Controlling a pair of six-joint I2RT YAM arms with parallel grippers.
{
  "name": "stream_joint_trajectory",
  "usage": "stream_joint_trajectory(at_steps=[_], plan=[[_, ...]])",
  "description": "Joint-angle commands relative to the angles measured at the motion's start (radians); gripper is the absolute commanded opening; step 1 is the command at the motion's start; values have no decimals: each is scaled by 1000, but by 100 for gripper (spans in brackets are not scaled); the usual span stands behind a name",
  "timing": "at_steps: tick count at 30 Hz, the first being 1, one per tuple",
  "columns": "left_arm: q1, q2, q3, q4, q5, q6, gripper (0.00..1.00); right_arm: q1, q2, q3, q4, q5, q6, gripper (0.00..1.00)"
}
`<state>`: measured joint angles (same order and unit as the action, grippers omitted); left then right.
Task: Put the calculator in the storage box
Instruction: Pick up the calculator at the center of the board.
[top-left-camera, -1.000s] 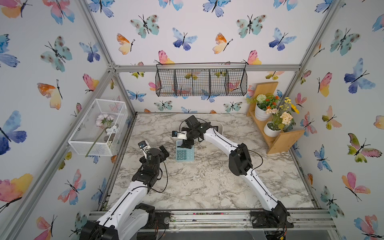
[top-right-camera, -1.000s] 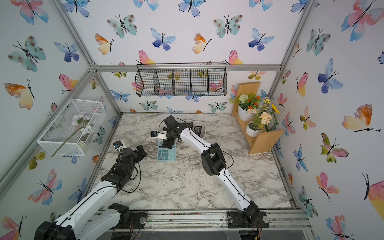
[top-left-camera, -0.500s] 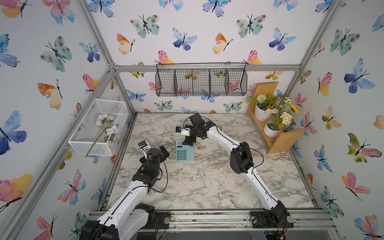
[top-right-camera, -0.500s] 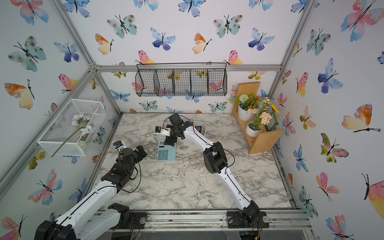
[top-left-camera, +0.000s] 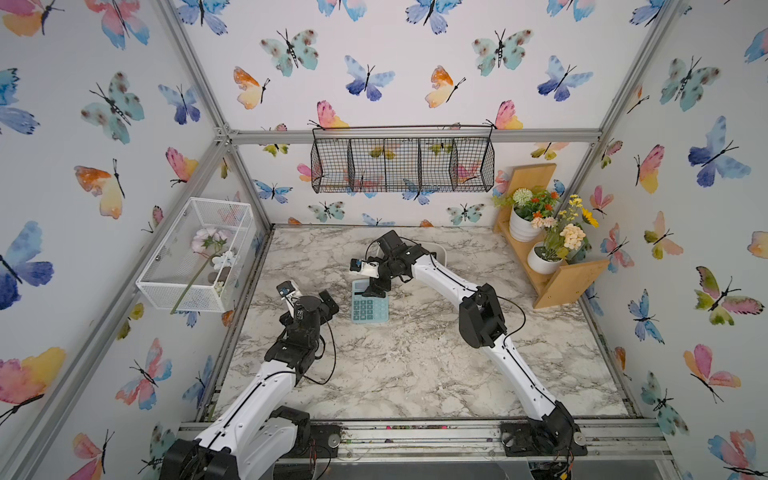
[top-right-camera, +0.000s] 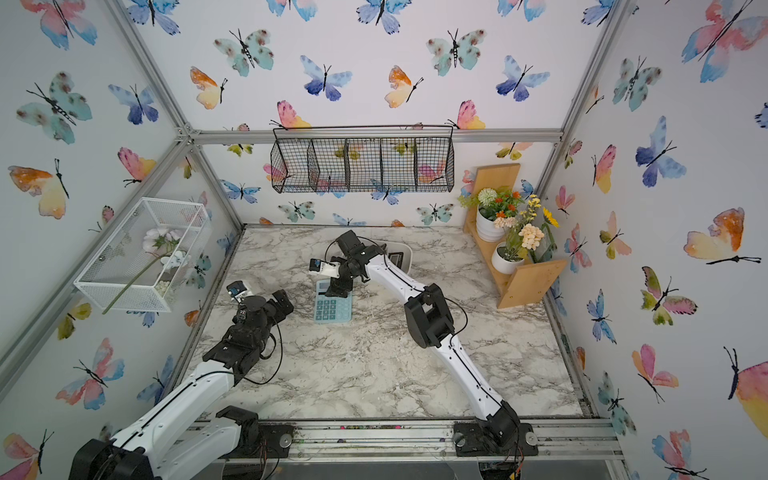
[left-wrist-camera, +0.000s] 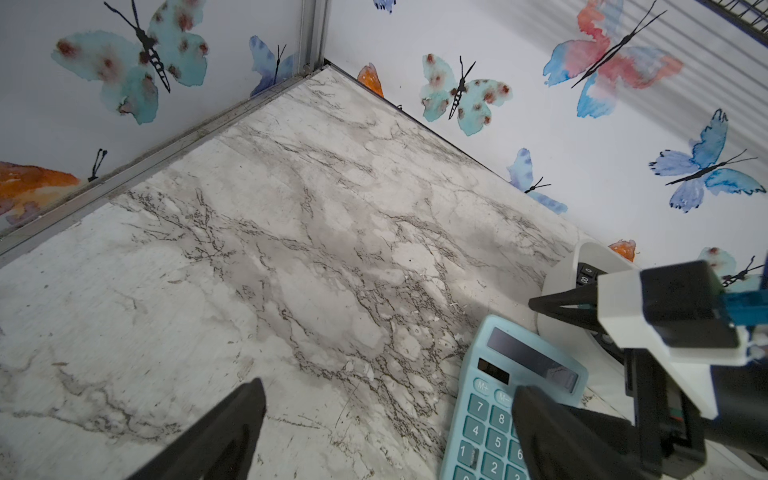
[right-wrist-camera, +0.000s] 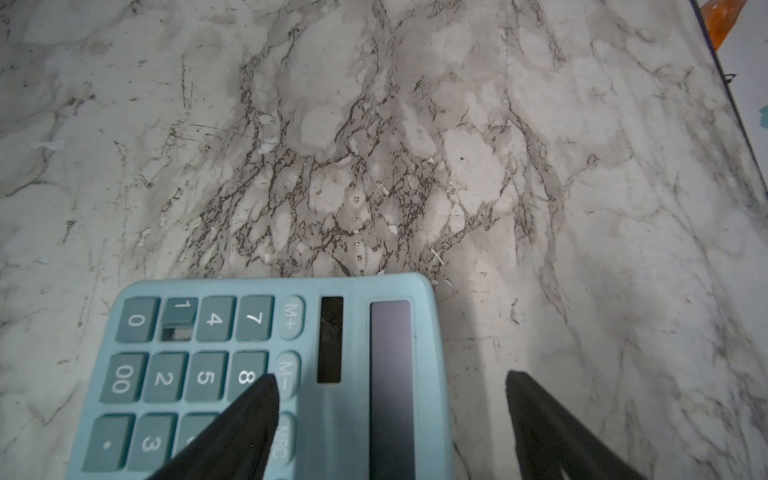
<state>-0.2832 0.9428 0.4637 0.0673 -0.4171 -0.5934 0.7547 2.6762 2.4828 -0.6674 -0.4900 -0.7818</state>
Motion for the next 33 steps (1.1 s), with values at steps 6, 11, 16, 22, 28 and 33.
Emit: stream_joint_trajectory(at_steps=[6, 11, 16, 22, 28, 33], plan=[[4, 5, -13, 16, 0, -5, 99, 7, 27, -58, -118, 19, 13, 80], [4, 2, -12, 12, 1, -7, 99, 5, 17, -70, -172, 52, 47, 77], [4, -8, -11, 5, 0, -4, 99, 5, 6, -84, -233, 115, 106, 67], [3, -18, -11, 2, -1, -3, 99, 5, -98, -248, -210, 189, 218, 59], [3, -21, -11, 2, -3, 4, 99, 8, -239, -443, -160, 178, 324, 47], [-3, -21, -11, 5, -8, 6, 99, 11, -293, -556, -178, 147, 410, 40]])
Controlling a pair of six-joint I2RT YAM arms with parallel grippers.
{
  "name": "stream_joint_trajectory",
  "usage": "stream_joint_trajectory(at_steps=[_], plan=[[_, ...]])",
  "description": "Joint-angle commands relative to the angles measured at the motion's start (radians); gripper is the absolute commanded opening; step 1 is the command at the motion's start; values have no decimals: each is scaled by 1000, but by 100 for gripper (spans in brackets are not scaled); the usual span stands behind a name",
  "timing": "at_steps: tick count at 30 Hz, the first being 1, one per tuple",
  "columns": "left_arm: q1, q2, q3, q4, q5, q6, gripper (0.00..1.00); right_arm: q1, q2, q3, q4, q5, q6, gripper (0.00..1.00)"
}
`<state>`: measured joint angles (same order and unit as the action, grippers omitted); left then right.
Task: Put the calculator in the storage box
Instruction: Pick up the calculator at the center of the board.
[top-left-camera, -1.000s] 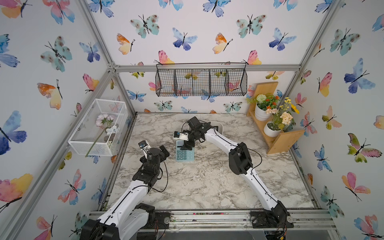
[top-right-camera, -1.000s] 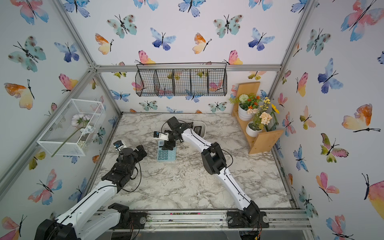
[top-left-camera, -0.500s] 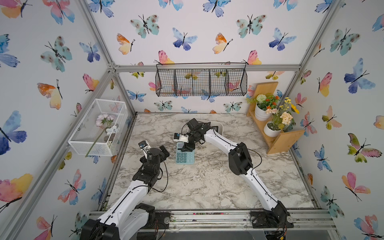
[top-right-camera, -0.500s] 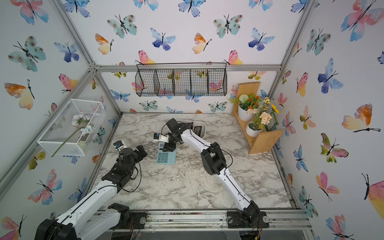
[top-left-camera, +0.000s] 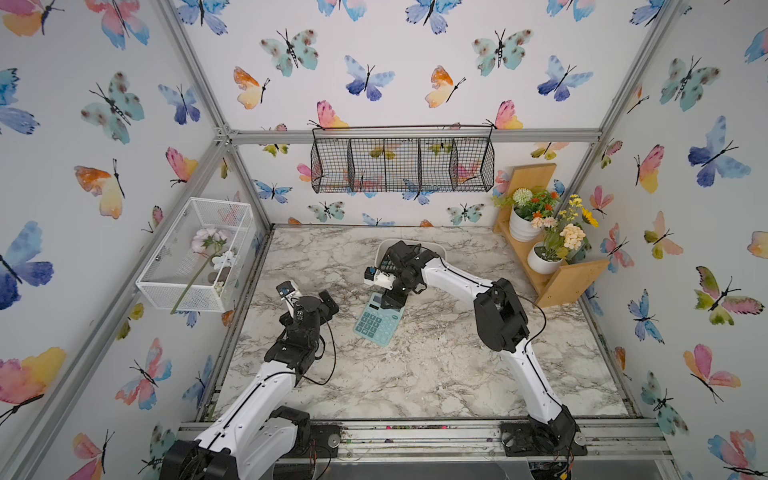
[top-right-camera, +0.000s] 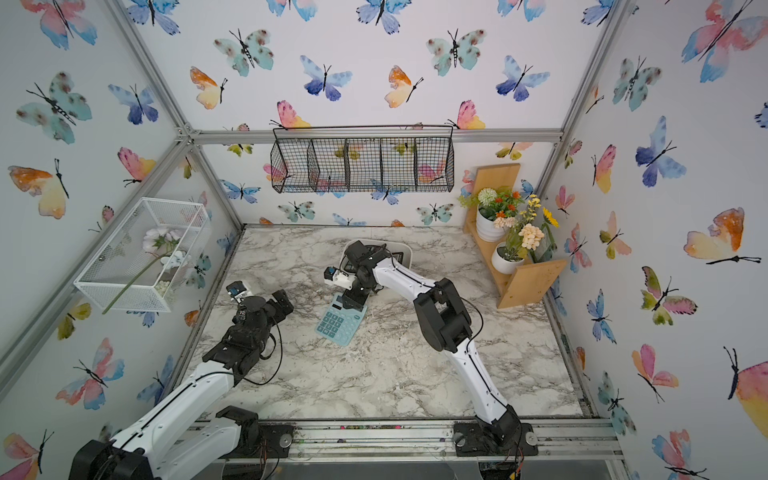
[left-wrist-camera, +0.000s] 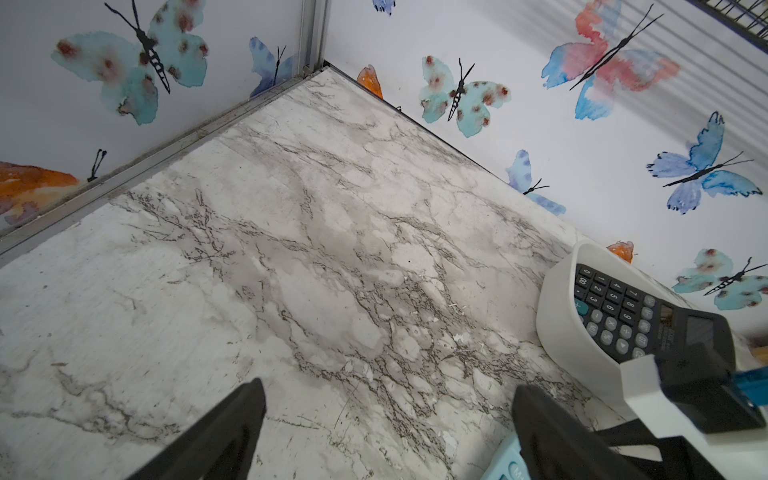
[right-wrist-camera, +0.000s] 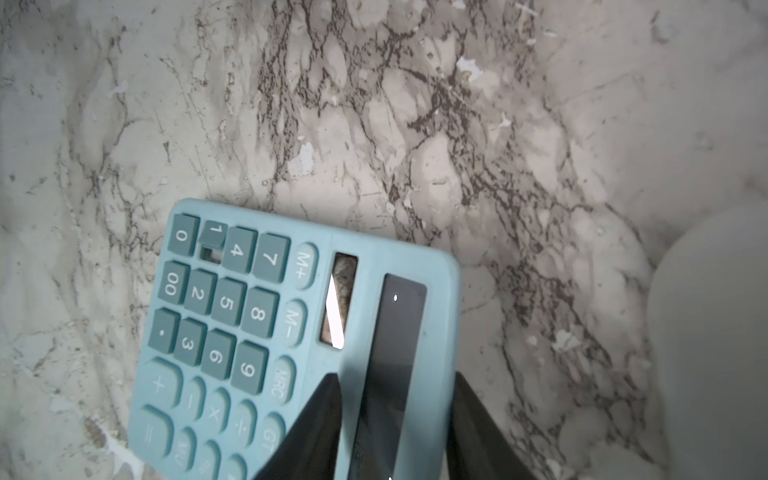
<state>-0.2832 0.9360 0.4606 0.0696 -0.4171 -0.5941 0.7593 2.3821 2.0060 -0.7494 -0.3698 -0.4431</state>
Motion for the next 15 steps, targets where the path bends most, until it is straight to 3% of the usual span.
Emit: stream_joint_trajectory(at_steps=[1, 15], plan=[[-3, -14, -8, 4, -10, 8, 99, 7, -23, -126, -64, 17, 94, 40], [-4, -5, -2, -2, -17, 14, 99, 8, -294, -557, 316, -129, 484, 38]])
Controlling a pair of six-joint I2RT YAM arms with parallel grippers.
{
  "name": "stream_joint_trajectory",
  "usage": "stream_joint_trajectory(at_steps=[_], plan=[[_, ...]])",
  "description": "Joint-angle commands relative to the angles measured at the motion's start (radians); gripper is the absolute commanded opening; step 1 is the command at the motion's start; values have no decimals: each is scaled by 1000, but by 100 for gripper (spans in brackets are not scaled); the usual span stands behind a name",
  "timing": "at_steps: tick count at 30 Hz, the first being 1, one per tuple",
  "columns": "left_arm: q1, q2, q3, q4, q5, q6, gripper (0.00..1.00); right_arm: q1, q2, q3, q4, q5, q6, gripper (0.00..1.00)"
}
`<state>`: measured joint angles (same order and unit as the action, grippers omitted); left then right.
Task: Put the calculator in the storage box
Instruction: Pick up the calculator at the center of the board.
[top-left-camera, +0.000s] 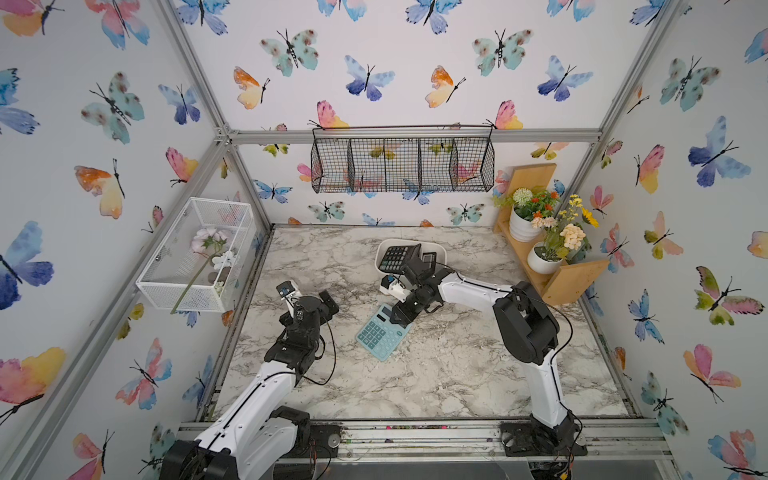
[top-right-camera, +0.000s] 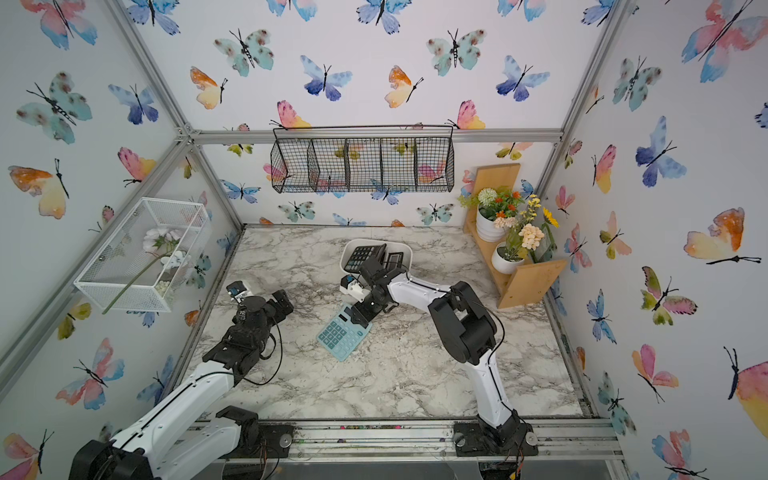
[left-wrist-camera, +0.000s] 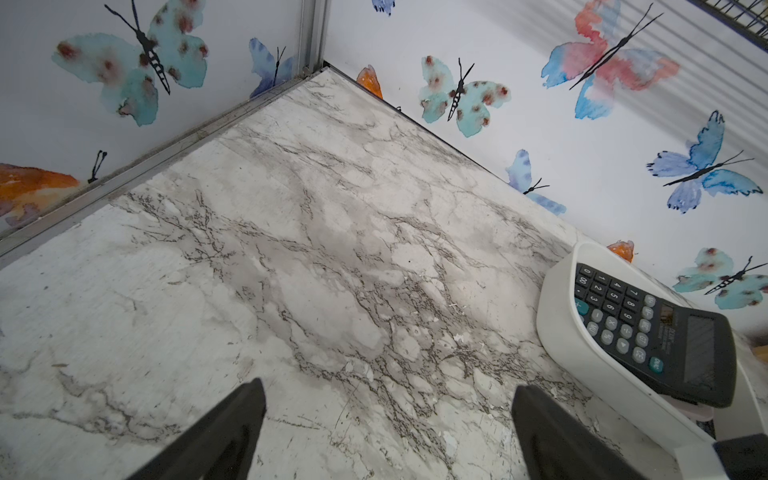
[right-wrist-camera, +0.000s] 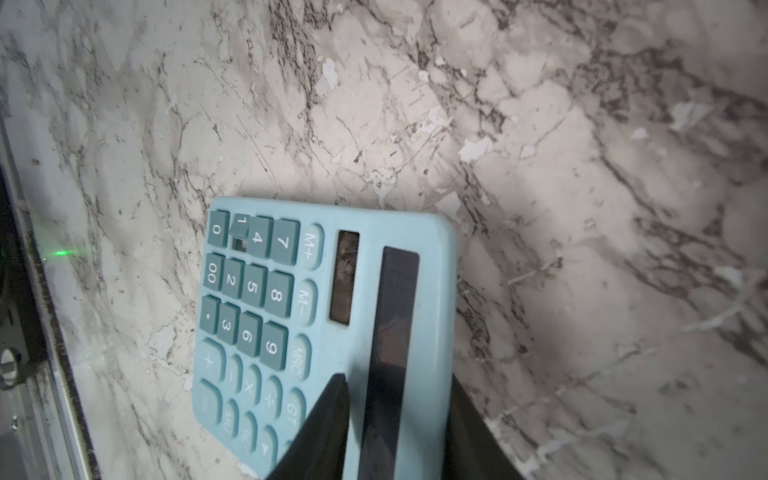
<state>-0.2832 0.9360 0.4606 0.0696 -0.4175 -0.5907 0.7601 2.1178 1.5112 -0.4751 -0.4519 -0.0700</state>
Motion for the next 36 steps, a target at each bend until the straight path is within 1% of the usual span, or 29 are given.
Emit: stream_joint_trajectory(at_steps=[1, 7, 13, 18, 21, 23, 25, 28, 33, 36], plan=[[-4, -4, -2, -4, -17, 11, 99, 7, -40, -73, 47, -52, 127, 38], [-4, 1, -3, -2, -18, 11, 99, 7, -98, -121, 81, -87, 242, 38], [-3, 4, -5, 0, -18, 10, 99, 7, -111, -123, 101, -92, 346, 29], [-4, 4, -4, -2, -18, 11, 99, 5, -105, -115, 98, -106, 385, 26], [-3, 4, -4, -2, -20, 11, 99, 5, -99, -124, 93, -140, 401, 23], [-4, 2, -5, -2, -21, 12, 99, 4, -101, -135, 93, -156, 412, 19], [-3, 2, -5, -3, -20, 11, 99, 0, -111, -153, 105, -176, 430, 20], [-4, -1, -4, -5, -21, 11, 99, -11, -137, -195, 147, -231, 463, 14], [-4, 0, -5, -4, -21, 12, 99, -41, -196, -271, 239, -311, 529, 10], [-4, 1, -5, -4, -20, 12, 99, -59, -230, -309, 298, -352, 573, 9]])
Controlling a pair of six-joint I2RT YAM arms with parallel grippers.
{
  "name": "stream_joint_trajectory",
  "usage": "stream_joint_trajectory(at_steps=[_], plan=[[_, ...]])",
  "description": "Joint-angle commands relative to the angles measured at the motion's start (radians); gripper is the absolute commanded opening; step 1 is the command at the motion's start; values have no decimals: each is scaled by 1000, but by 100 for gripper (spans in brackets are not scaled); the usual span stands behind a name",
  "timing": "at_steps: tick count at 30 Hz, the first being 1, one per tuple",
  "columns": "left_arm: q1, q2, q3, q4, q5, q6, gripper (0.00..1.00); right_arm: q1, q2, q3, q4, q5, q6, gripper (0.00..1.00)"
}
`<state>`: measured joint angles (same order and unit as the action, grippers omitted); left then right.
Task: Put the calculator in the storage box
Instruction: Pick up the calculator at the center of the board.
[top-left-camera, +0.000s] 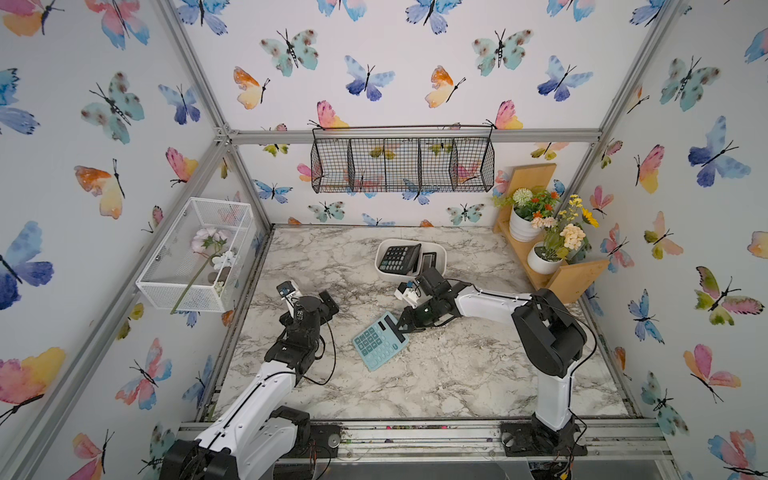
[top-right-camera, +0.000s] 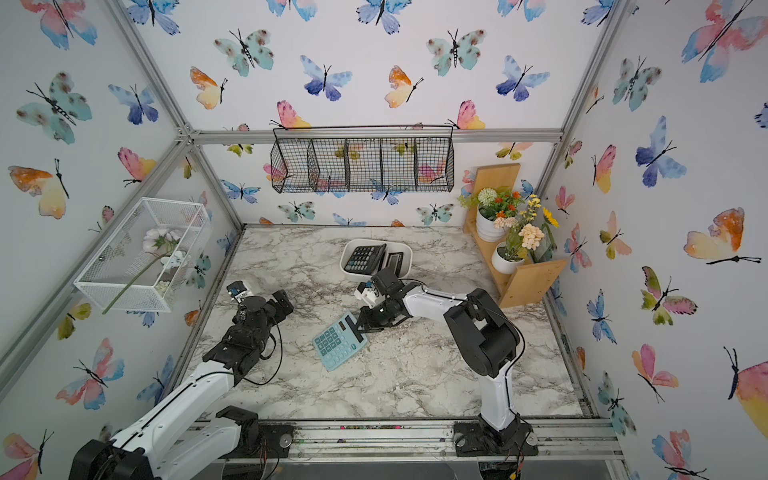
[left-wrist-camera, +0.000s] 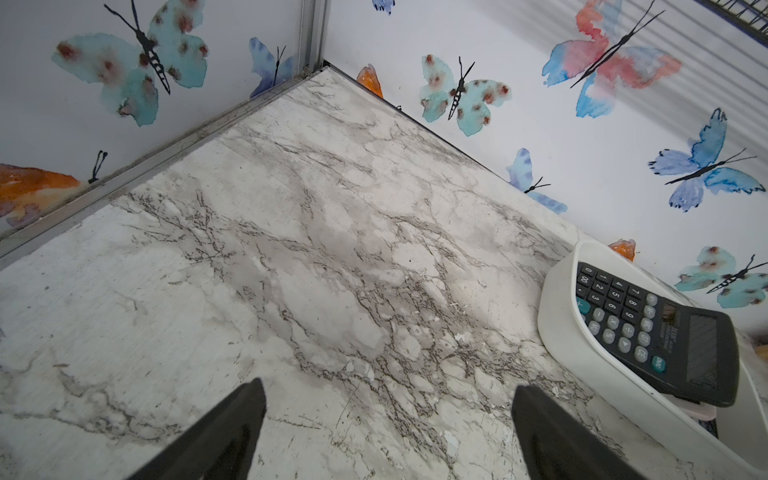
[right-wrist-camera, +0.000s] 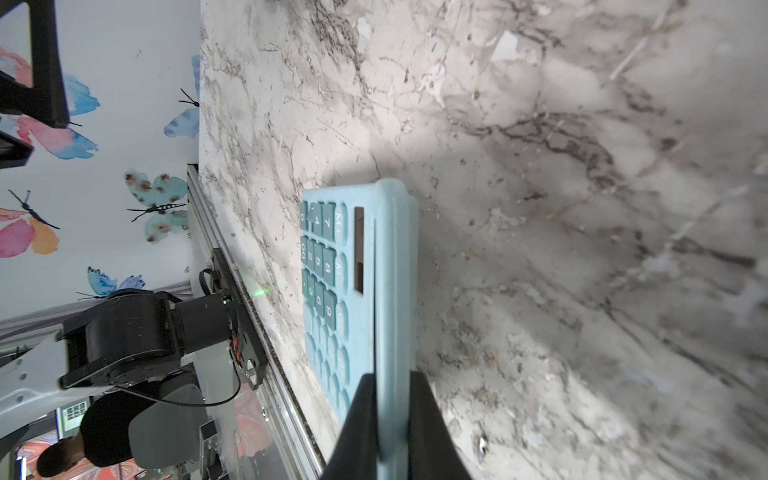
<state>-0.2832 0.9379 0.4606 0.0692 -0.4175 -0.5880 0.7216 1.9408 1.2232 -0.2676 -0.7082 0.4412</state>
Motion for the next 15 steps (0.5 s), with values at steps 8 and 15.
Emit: stream_joint_trajectory(at_steps=[8, 15], plan=[[-4, 0, -5, -3, -21, 7, 99, -77, -174, -63, 174, -129, 149, 7], [-4, 1, -5, -2, -21, 4, 99, -150, -304, 20, 112, 188, 162, 9]])
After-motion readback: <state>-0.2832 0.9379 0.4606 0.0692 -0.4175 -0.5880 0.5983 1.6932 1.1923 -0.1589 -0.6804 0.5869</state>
